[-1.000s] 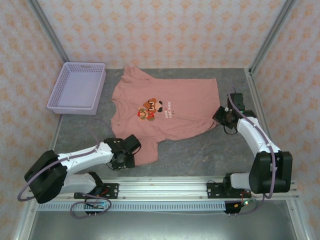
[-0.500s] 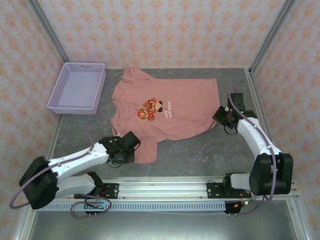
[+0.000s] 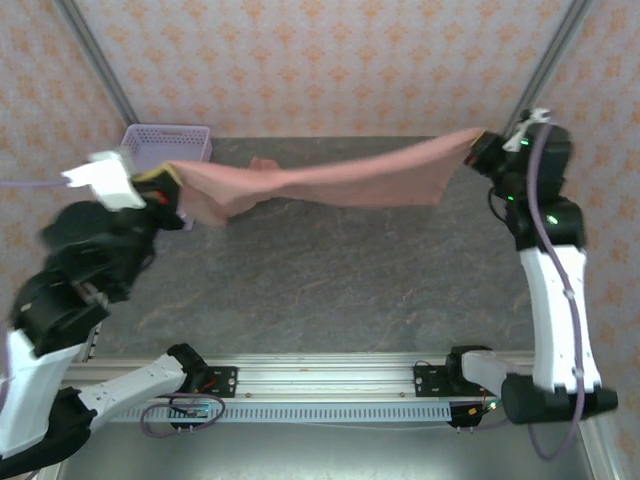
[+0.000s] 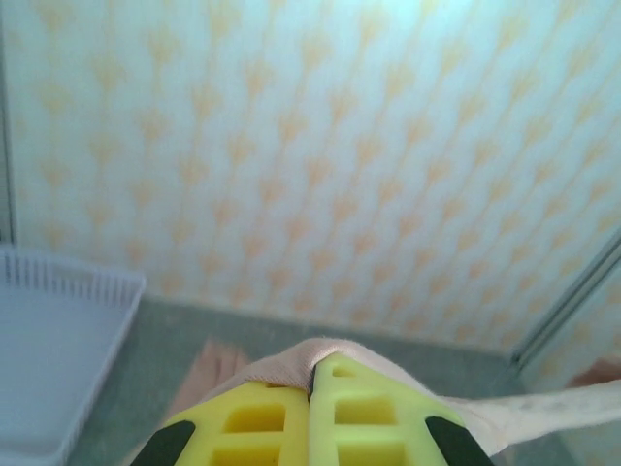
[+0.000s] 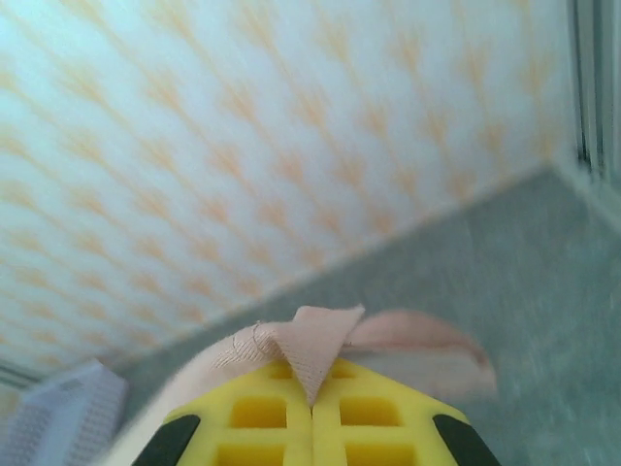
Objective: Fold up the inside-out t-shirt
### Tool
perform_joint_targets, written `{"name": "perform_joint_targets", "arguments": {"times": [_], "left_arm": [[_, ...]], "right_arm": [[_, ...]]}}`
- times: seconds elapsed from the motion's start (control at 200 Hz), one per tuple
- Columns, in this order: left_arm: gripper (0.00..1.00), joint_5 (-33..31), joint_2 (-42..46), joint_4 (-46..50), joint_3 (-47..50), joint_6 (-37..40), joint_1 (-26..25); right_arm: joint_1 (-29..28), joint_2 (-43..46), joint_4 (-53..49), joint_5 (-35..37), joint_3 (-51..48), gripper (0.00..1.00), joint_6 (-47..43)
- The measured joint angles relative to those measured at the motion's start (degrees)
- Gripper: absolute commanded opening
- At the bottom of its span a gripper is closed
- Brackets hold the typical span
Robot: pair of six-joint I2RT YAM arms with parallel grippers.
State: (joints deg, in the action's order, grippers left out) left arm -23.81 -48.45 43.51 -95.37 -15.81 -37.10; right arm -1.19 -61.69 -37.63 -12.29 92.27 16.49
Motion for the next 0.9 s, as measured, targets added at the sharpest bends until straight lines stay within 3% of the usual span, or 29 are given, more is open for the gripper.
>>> {"name": "perform_joint_targets", "arguments": {"times": [0.26,0.425,0.64,0.755,0.901], "left_arm": [[0.00,-0.2,-1.7,4.2,-22.3,9.0,0.0],[0.00,-1.2,-6.8,5.6,-31.7,13.7,0.0],[0.00,-7.5,-20.4,5.5,-39.9,20.6,0.7],[0.00,-3.7,-31.1,5.6,-43.1,19.3,11.2],[0.00,2.2,-44.0,2.7,-36.0,16.4,21.2]], "right_arm": [[0.0,9.0,-9.0,2.0,23.8,0.00,-3.2],[0.0,10.3,-12.6,2.5,30.3,0.00,-4.6],[0.0,7.7,-12.8,4.9,24.0,0.00,-6.2],[0.0,3.3,-8.2,6.6,15.0,0.00,-6.7],[0.0,-9.9,1.3,8.2,4.6,0.00,-6.7]]}}
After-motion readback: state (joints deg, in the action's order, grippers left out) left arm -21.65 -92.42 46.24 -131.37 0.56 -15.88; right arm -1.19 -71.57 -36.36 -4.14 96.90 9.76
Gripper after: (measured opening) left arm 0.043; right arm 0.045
